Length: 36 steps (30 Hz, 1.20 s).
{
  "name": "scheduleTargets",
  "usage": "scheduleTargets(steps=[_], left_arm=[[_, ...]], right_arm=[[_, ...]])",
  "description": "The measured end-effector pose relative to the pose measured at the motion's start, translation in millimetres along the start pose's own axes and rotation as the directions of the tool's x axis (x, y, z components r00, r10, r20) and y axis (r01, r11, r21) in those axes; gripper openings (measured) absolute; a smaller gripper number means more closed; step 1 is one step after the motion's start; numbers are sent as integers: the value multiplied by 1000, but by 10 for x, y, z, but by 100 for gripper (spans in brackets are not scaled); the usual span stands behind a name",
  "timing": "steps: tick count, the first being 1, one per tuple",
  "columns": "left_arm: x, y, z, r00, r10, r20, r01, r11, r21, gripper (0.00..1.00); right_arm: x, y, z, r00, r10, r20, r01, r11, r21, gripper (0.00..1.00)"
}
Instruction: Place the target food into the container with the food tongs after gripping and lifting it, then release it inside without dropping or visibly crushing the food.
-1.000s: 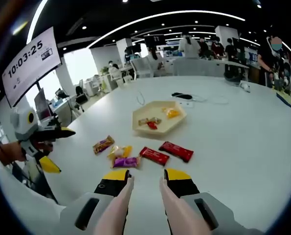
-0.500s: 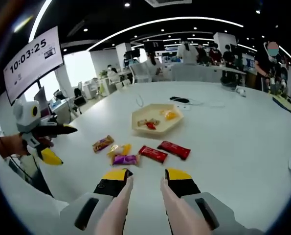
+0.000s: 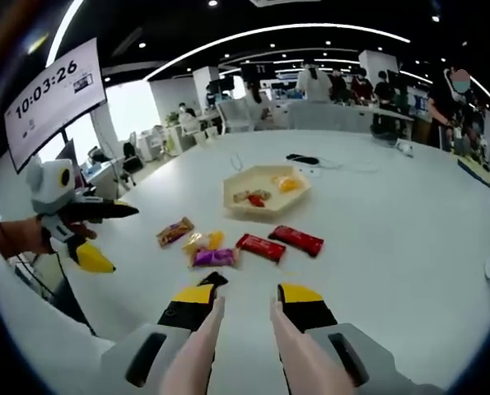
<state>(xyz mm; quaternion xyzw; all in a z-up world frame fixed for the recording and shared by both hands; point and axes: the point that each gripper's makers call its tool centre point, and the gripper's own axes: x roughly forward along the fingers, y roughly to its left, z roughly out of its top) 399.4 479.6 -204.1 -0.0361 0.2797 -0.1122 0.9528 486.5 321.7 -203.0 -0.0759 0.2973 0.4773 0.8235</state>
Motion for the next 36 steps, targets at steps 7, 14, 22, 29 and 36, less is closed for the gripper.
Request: scheduleTargets(steps=[7,14,22,29,36], left_arm=[[-1,-101,-22,999,-45,-6,45,999,-5,93],[-110,30,-27,999,17,35,-15,999,-52,93],[-134,5,-183,1000,8,-10,-8,999,-46,92],[-154,54,-83,999,28,18,-27,997,-67,92],[-94,-15,-21,1000,9,18,-8,999,-45,92]], right_arm=[[-23,14,138,1000,3,20,-3,1000,-15,29],[31,99,71,999,31,-23,-32,998,-50,29],[76,137,112,999,49,-23,-50,998,-42,29],[74,155,48,997,64,-37,-66,997,-42,29],[57,64,162,999,49,-14,-49,997,-66,29]])
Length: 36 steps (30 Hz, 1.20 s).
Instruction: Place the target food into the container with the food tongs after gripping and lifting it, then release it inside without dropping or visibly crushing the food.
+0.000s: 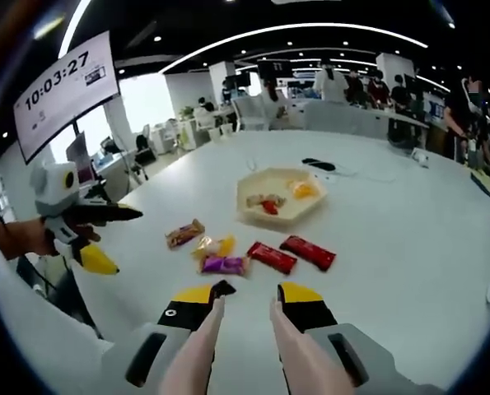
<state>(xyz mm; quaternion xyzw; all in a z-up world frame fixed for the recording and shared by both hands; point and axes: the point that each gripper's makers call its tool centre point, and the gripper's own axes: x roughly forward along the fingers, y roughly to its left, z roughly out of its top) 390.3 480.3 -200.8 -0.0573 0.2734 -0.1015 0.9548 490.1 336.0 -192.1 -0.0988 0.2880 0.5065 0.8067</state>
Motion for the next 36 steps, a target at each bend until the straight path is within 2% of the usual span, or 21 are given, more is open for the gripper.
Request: scheduleTargets(steps=[5,10,12,16,19,20,23,25,27,29,31,34,36], left_arm=[[-39,12,-17,1000,9,-11,-9,1000,29,92],[-103,114,-11,999,54,6,-54,998,-23,92],[-119,120,-9,998,59,24,-58,997,-41,92],[-141,123,-155,997,71,-23,-71,997,-35,91],[-176,119,-160,996,80,-27,-81,996,-45,91],[-193,113,-130,996,88,-10,-88,994,-66,92],[-229,134,-122,991,134,-12,-134,988,-78,91],[-304,218,-122,980,200,-12,-200,974,-104,90],[-385,244,-110,972,234,-1,-231,961,-152,91],[-443,241,-116,968,251,4,-248,956,-160,92],[-515,241,-171,957,288,-27,-289,943,-167,91],[-606,183,-151,941,337,-24,-336,923,-187,91],[-627,171,-153,934,356,-23,-353,915,-195,91]], right_arm=[[-42,-77,-13,1000,-15,6,15,1000,-2,29],[0,-43,-40,1000,4,-5,-4,1000,-5,29],[61,-12,-46,1000,17,-13,-17,999,-28,29],[166,70,-67,998,53,-35,-55,997,-56,28],[217,132,-63,996,80,-49,-84,994,-74,28],[272,167,-53,993,102,-64,-108,990,-94,29],[359,188,-33,987,140,-78,-148,984,-103,29],[399,209,-22,983,163,-87,-172,979,-110,29],[489,255,-10,970,214,-113,-228,964,-137,29],[564,293,-16,959,253,-131,-272,949,-157,29],[613,316,-41,947,281,-158,-307,934,-183,29],[699,357,-29,925,335,-178,-372,893,-253,29],[747,339,-31,921,342,-186,-383,885,-267,28]])
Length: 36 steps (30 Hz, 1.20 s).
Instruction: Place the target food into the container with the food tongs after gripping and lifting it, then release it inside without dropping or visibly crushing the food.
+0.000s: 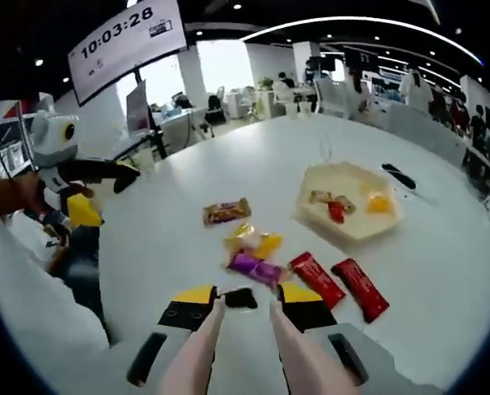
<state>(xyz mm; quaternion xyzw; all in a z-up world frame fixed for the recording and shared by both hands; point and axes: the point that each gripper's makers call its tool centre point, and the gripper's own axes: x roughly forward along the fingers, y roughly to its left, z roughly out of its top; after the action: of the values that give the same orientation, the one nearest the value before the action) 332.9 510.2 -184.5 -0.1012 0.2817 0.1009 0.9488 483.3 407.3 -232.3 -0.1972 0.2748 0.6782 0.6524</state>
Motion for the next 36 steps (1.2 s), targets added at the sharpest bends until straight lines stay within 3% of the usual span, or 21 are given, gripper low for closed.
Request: scheduleTargets(steps=[6,9,15,19,24,28,32,33,36], left_arm=[[-66,-38,-232,997,75,-31,-76,996,-45,91],[-93,-103,-262,995,102,-25,-103,994,-41,90],[-112,-174,-206,994,106,-20,-107,994,-37,90],[-168,-115,-45,989,146,21,-145,989,-39,91],[-278,-79,-110,983,182,16,-181,982,-46,91],[-382,-39,-208,976,216,12,-214,974,-72,91],[-468,-20,-324,972,237,-6,-237,969,-72,90],[-480,-17,-340,971,239,-6,-239,968,-79,90],[-520,-42,-373,971,238,-4,-238,967,-93,91]], right_arm=[[196,-83,53,996,91,9,-90,994,-63,28],[316,-113,48,993,113,22,-109,986,-126,28],[388,-213,75,991,134,-13,-134,968,-213,28],[485,-234,72,983,183,-37,-186,955,-231,28],[580,-168,1,969,219,-111,-244,903,-352,28],[607,-55,26,954,273,-121,-297,831,-469,28],[653,29,-10,940,294,-175,-342,794,-503,28],[677,78,-30,929,313,-198,-371,777,-509,28],[766,76,-54,919,329,-218,-395,765,-508,28]])
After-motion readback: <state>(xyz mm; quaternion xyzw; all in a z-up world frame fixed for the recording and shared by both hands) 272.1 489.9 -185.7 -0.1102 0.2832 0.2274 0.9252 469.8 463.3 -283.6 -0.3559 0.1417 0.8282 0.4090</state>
